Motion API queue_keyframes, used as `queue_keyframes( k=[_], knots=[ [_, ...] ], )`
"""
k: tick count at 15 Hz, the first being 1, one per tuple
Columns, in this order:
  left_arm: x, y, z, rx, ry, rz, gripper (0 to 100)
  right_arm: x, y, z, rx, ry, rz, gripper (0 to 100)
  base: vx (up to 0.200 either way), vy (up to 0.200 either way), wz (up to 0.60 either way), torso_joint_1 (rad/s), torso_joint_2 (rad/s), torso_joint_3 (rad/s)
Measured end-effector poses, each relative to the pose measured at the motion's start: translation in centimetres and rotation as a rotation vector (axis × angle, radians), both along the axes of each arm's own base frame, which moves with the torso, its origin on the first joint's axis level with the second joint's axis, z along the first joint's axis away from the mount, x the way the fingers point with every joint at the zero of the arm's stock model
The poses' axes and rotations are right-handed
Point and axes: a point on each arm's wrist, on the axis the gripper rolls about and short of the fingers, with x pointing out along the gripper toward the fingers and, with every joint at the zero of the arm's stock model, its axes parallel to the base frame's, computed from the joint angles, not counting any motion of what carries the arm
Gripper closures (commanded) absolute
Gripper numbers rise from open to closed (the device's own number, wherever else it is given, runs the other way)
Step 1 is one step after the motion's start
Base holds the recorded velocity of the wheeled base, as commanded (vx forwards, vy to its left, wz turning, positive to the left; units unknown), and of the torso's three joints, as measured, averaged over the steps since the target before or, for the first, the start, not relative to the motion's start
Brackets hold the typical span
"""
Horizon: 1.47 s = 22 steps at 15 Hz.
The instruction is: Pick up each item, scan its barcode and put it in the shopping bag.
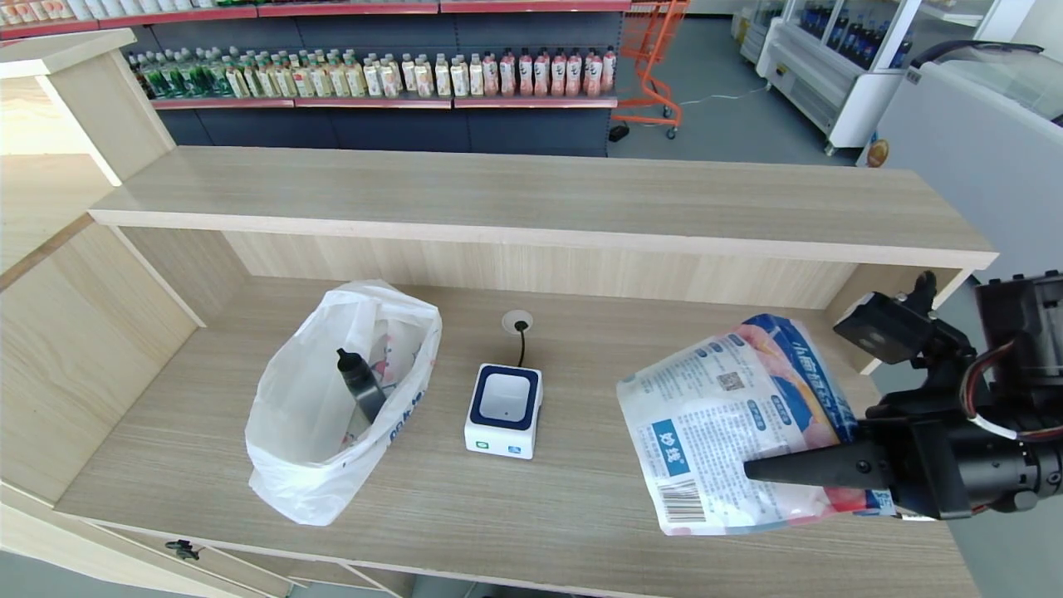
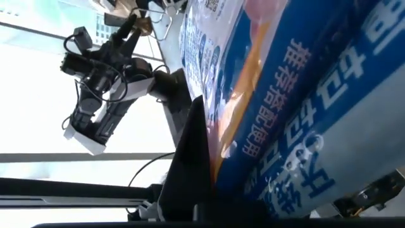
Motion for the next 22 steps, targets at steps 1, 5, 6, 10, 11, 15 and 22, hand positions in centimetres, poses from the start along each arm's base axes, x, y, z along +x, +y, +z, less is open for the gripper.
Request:
queue_keyframes(
  k=[1,5,6,10,11,15,22],
  knots=[
    [0.0,0.0,0.0,0.000,0.000,0.000,0,0.0,0.4,0.4,0.012,-0.002,0.011,100,0.000,0.000,0.00,0.000,0.00,0.000],
    [0.0,0.0,0.0,0.000,0.000,0.000,0,-0.5,1.6,0.9,0.022,-0.020,0.061,100,0.000,0.000,0.00,0.000,0.00,0.000],
    [0.0,0.0,0.0,0.000,0.000,0.000,0,-0.6,1.8,0.8,0.012,-0.022,0.056,100,0.000,0.000,0.00,0.000,0.00,0.000],
    [0.0,0.0,0.0,0.000,0.000,0.000,0,-1.0,2.6,0.5,-0.046,-0.042,0.002,100,0.000,0.000,0.00,0.000,0.00,0.000],
    [0.0,0.0,0.0,0.000,0.000,0.000,0,-1.0,2.7,0.6,-0.047,-0.046,0.004,100,0.000,0.000,0.00,0.000,0.00,0.000],
    [0.0,0.0,0.0,0.000,0.000,0.000,0,-1.1,3.0,0.7,-0.067,-0.075,-0.018,100,0.000,0.000,0.00,0.000,0.00,0.000],
    [0.0,0.0,0.0,0.000,0.000,0.000,0,-0.3,1.3,1.8,-0.209,-0.473,-0.272,100,0.000,0.000,0.00,0.000,0.00,0.000]
  ],
)
